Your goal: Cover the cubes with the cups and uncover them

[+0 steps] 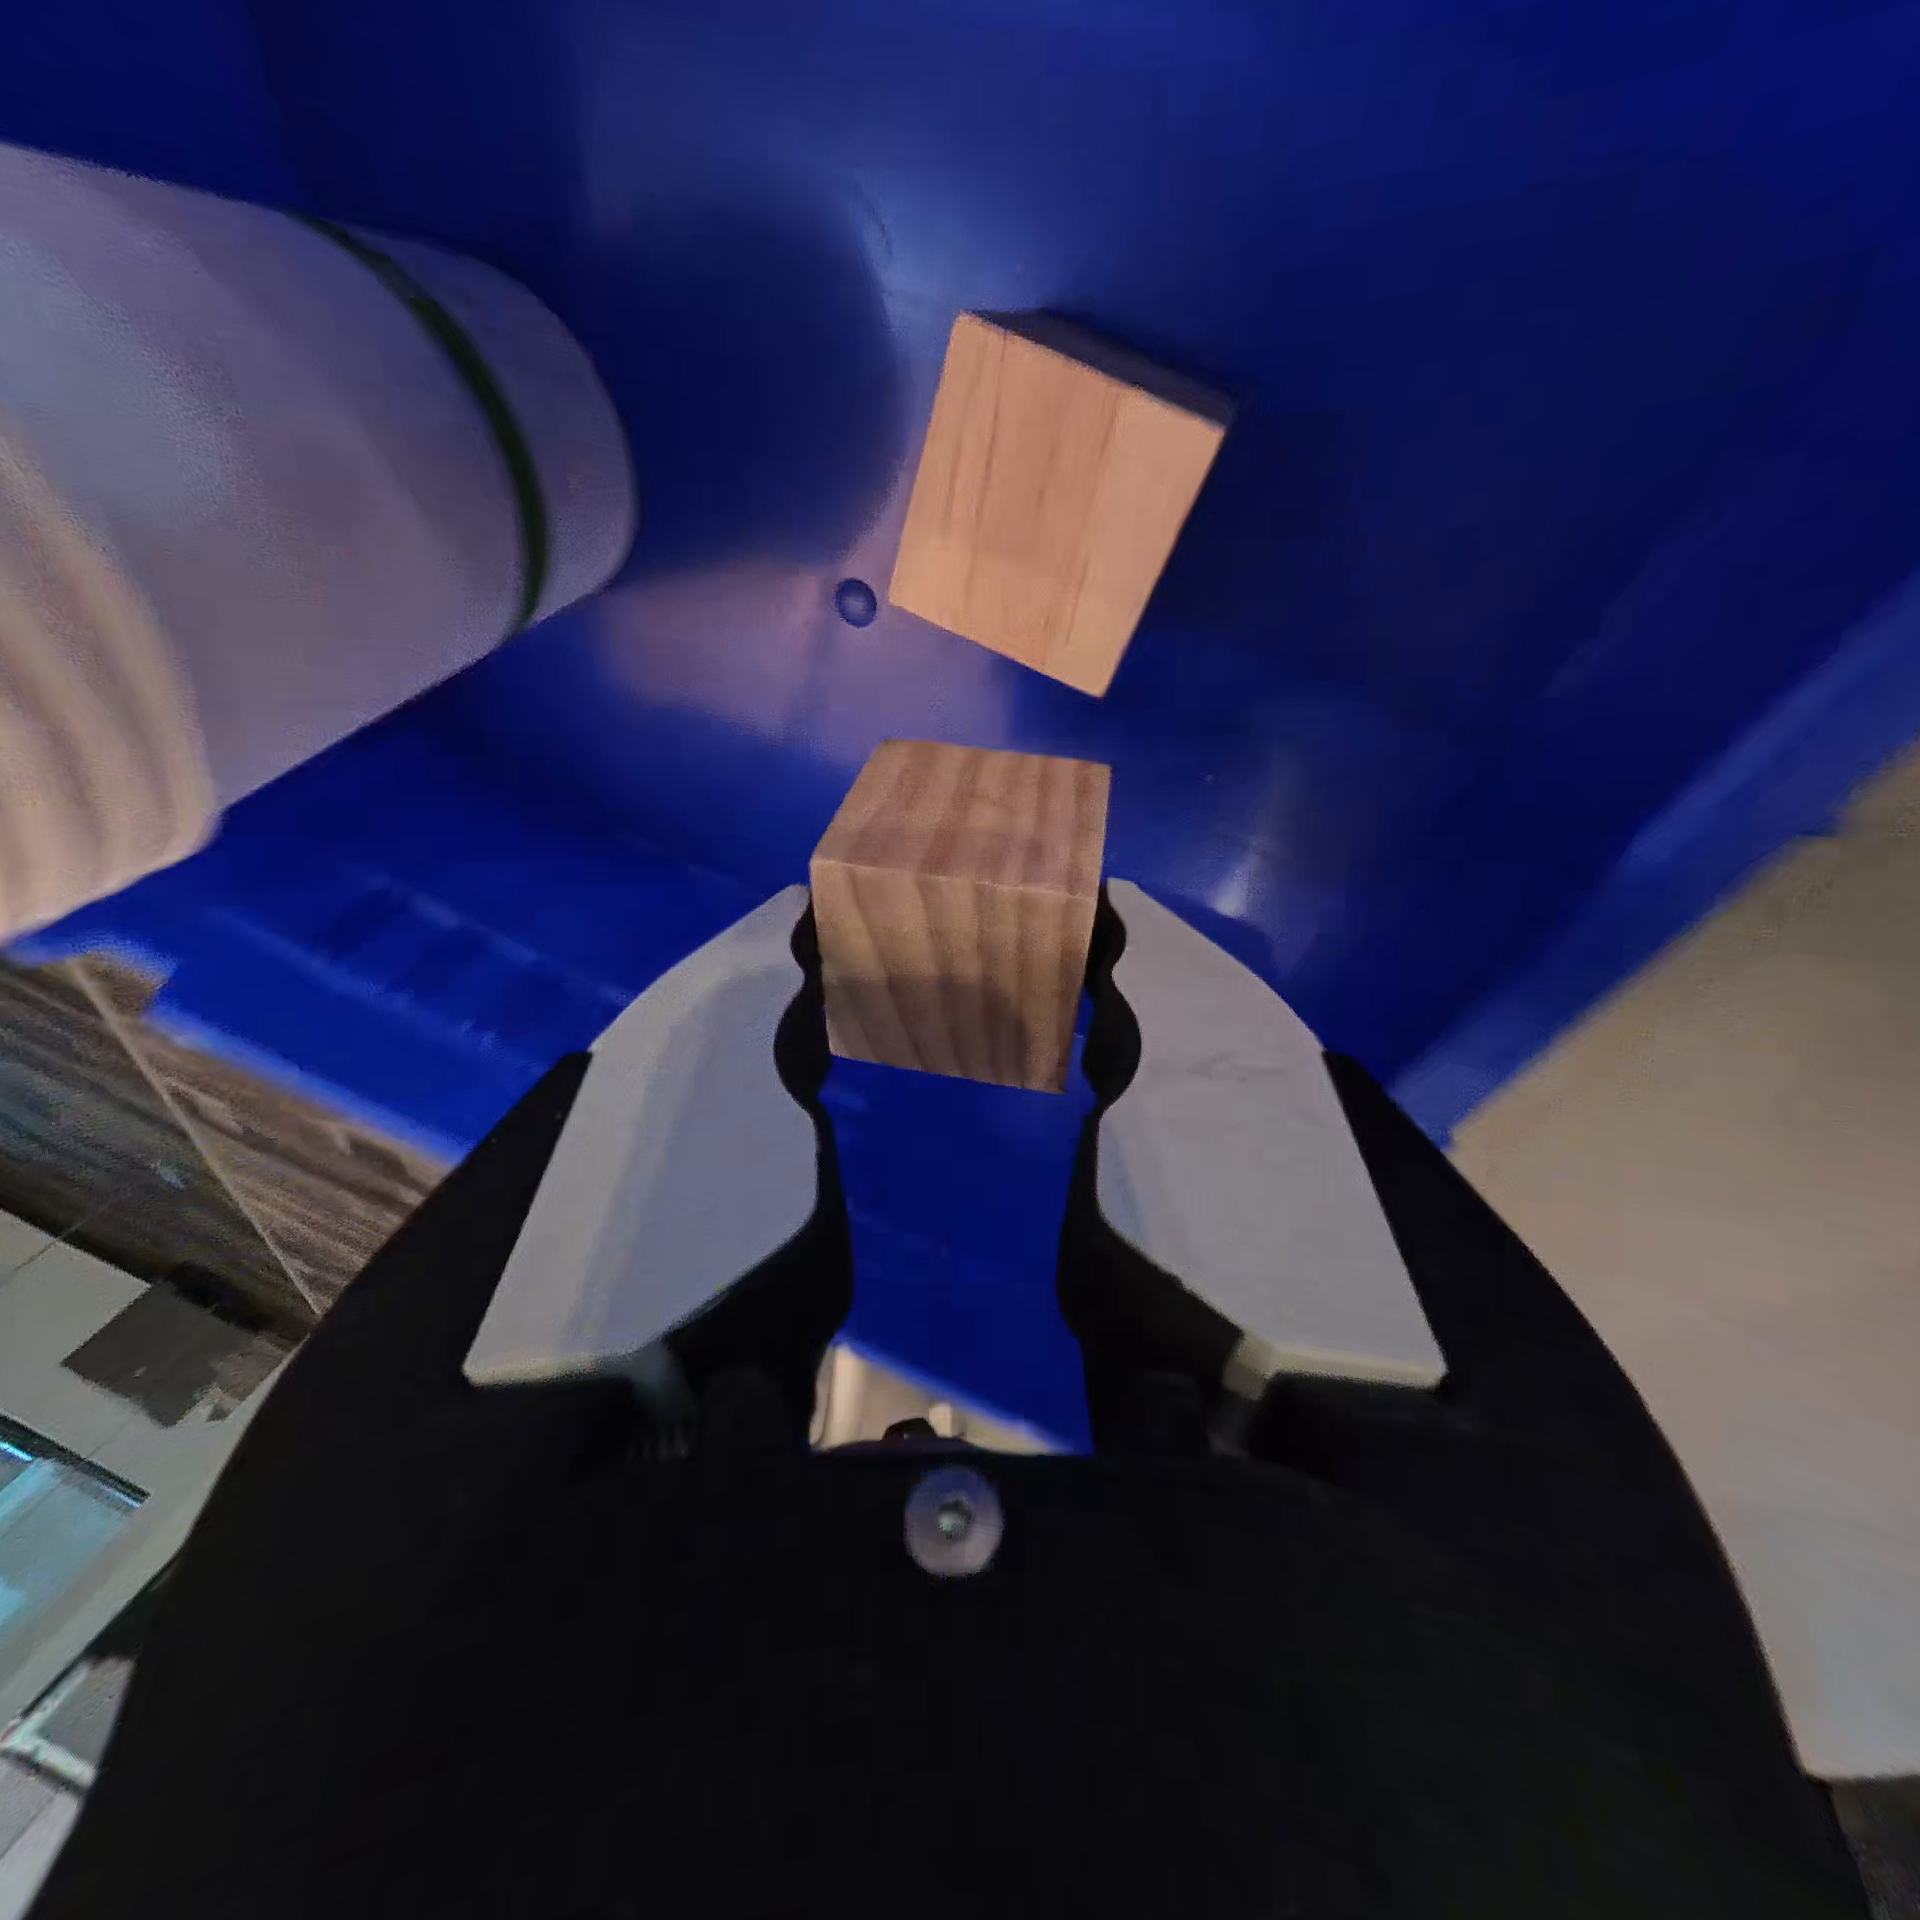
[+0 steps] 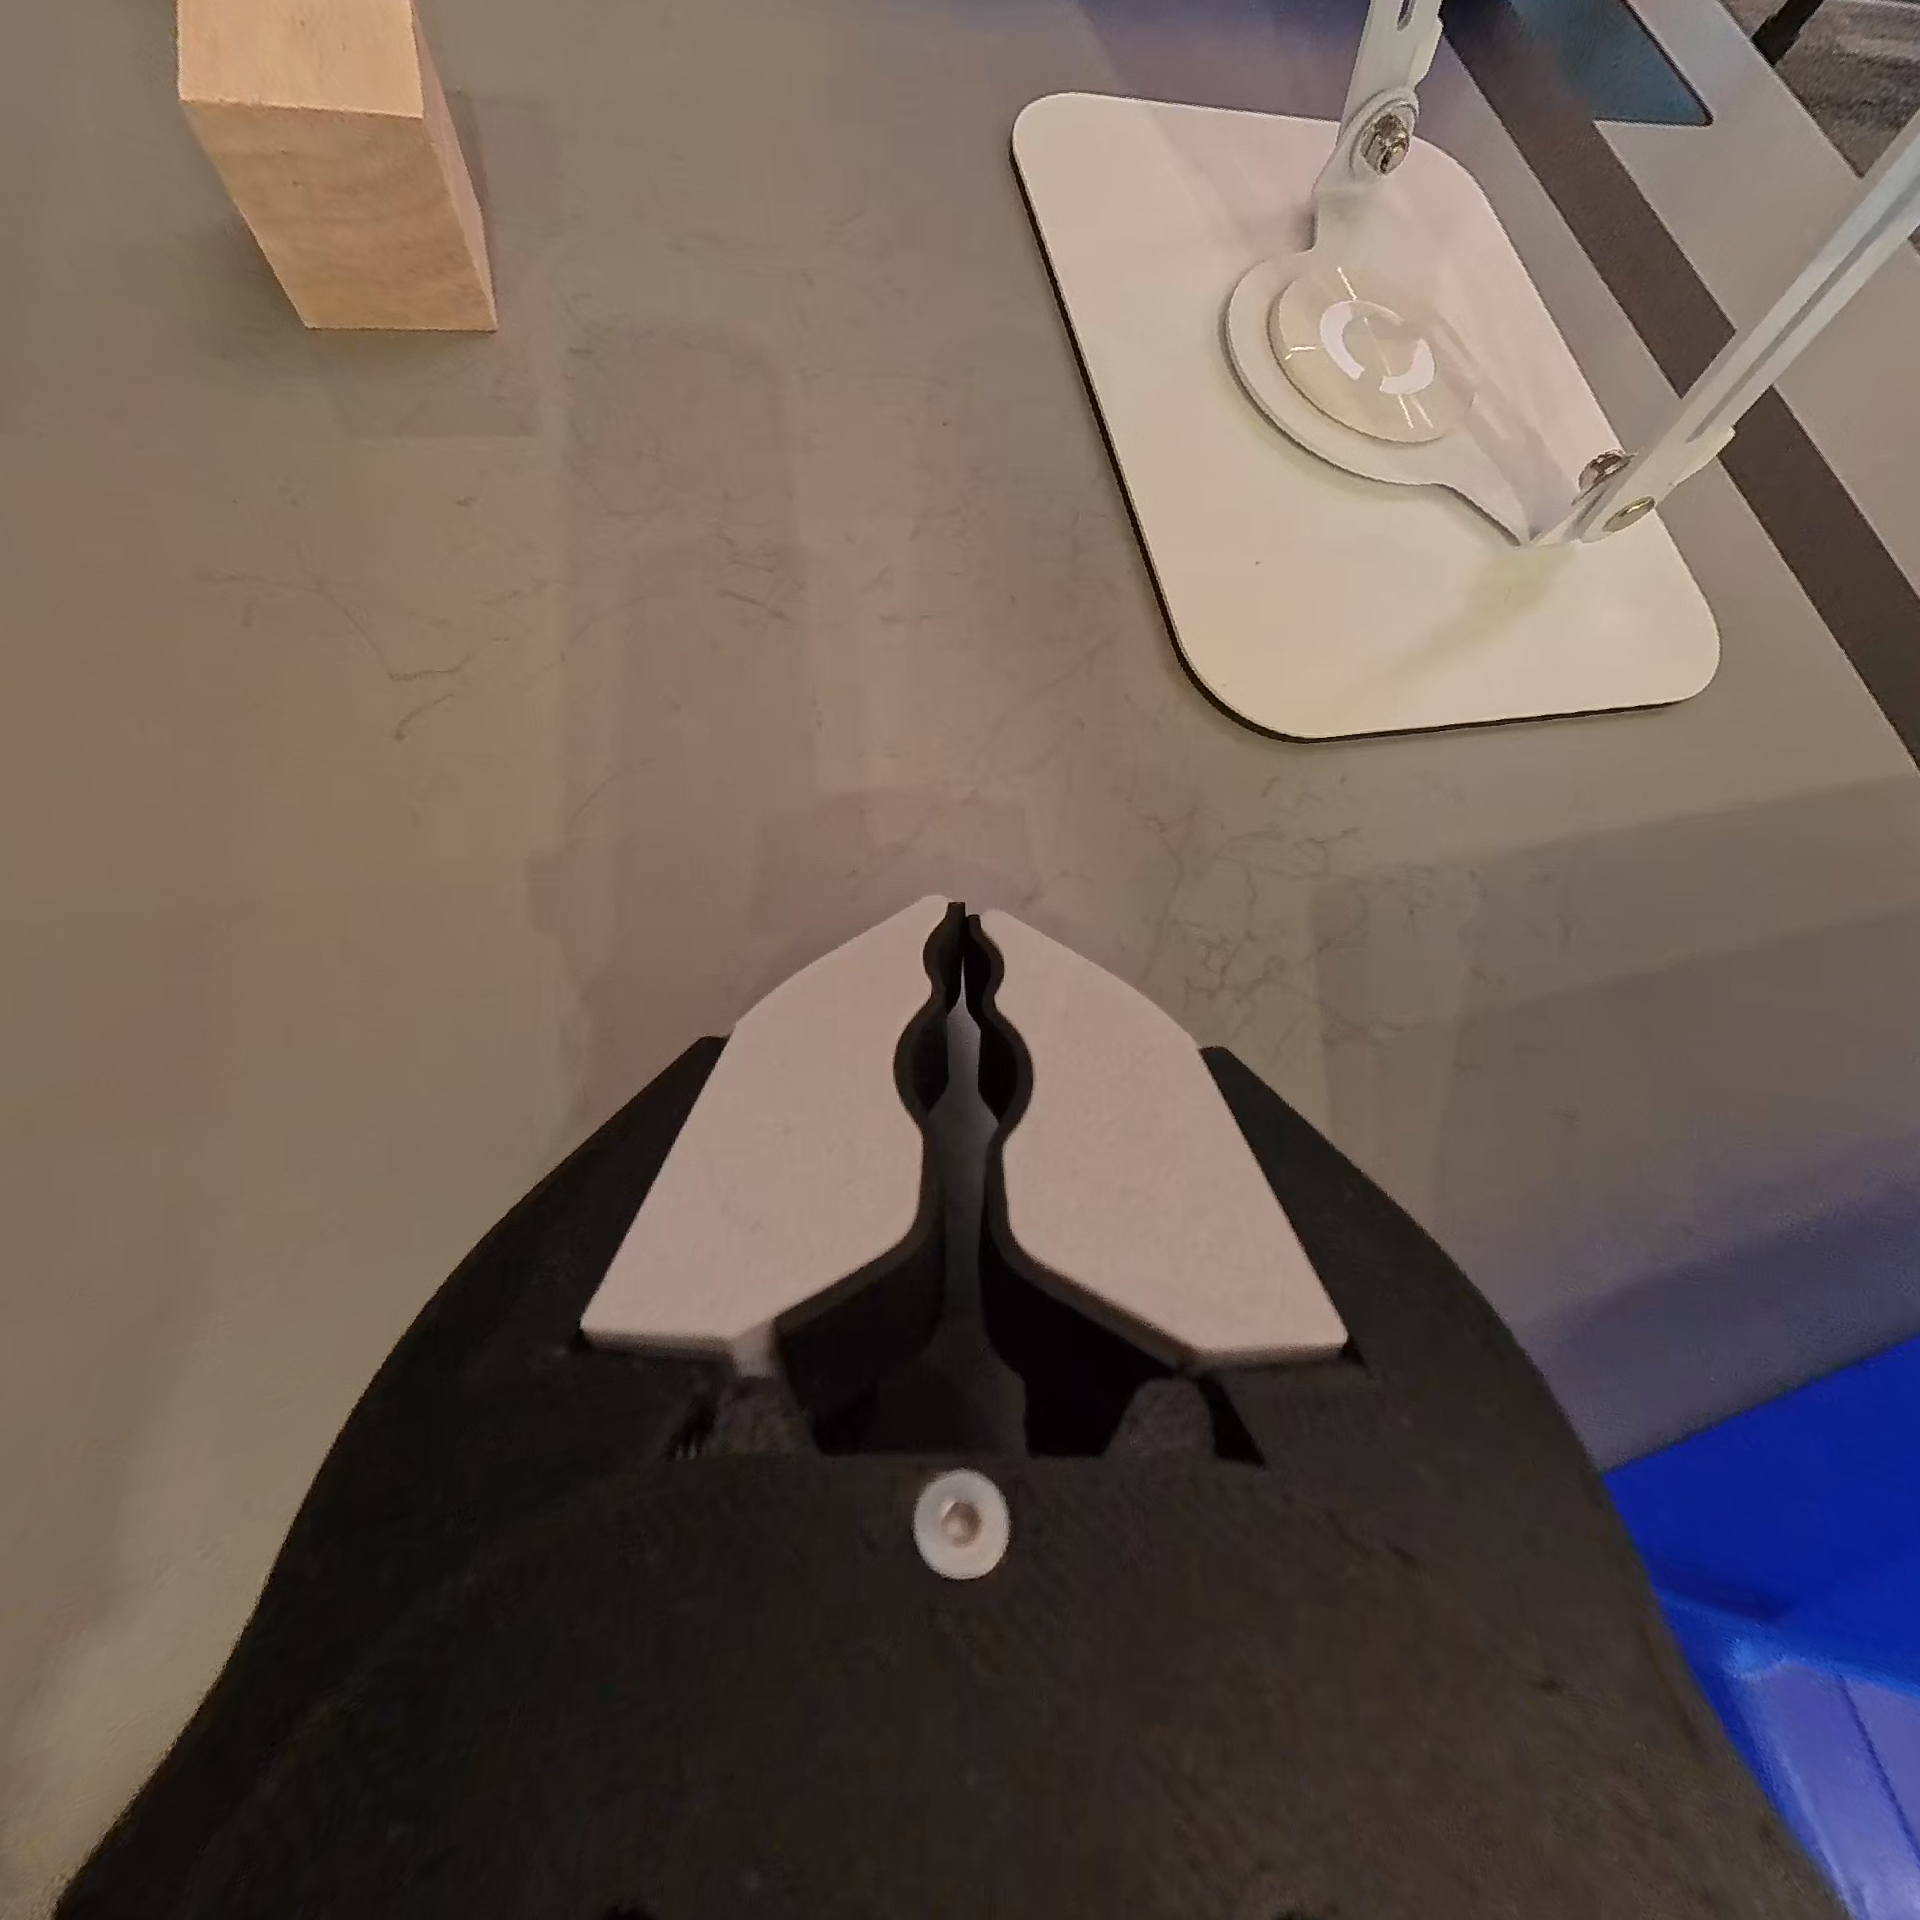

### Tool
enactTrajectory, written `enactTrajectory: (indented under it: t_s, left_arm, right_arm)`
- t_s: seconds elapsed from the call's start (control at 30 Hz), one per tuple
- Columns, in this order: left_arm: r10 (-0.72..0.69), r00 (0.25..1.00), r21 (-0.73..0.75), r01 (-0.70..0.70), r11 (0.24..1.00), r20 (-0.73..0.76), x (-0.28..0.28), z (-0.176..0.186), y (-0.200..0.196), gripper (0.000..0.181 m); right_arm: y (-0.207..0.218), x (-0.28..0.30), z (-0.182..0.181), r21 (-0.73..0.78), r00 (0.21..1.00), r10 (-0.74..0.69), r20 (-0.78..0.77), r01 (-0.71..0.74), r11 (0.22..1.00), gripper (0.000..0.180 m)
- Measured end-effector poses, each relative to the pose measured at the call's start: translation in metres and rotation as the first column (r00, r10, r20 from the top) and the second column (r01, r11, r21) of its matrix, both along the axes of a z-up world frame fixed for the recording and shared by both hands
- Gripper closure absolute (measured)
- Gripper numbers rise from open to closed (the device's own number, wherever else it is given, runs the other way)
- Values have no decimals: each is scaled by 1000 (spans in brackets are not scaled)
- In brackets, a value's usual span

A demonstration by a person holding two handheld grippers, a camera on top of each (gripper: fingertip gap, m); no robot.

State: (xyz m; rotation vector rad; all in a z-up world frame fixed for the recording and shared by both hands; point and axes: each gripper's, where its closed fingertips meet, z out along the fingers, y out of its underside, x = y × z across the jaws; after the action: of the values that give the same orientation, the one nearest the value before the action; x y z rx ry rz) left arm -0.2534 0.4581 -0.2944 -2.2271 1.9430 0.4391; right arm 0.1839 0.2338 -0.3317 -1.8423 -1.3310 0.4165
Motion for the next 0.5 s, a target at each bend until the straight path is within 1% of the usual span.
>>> enactTrajectory:
  t_s: [0.03, 0.1, 0.17, 0.23, 0.33, 0.4, 0.5]
  left_arm:
    - [4, 1000, 36, -5, 999, 27, 6, 19, -6, 134]
    - [-3, 996, 61, -2, 998, 84, 28, 54, -31, 134]
    - [-32, 988, 97, 18, 995, 153, 61, 85, -61, 134]
    - [-84, 977, 86, 68, 994, 196, 101, 98, -101, 134]
    - [-174, 961, 50, 167, 985, 215, 167, 94, -161, 134]
    - [-237, 940, 5, 244, 970, 246, 215, 79, -200, 134]
    - [-310, 913, -41, 332, 943, 265, 275, 50, -241, 134]
  right_arm:
    - [0, 0, 0, 1, 1000, 3, -1, -3, 1000, 180]
    - [-1, 0, 1, 5, 1000, 9, -5, -9, 1000, 180]
    - [-3, 0, 1, 6, 1000, 19, -5, -19, 1000, 180]
    - [-7, 1, 1, 8, 999, 42, -6, -42, 999, 180]
    - [-13, 7, 2, 3, 998, 60, -8, -60, 998, 180]
    - [-16, 13, 2, -5, 998, 61, -16, -61, 998, 180]
    - [-18, 21, 2, -21, 998, 60, -18, -60, 998, 180]
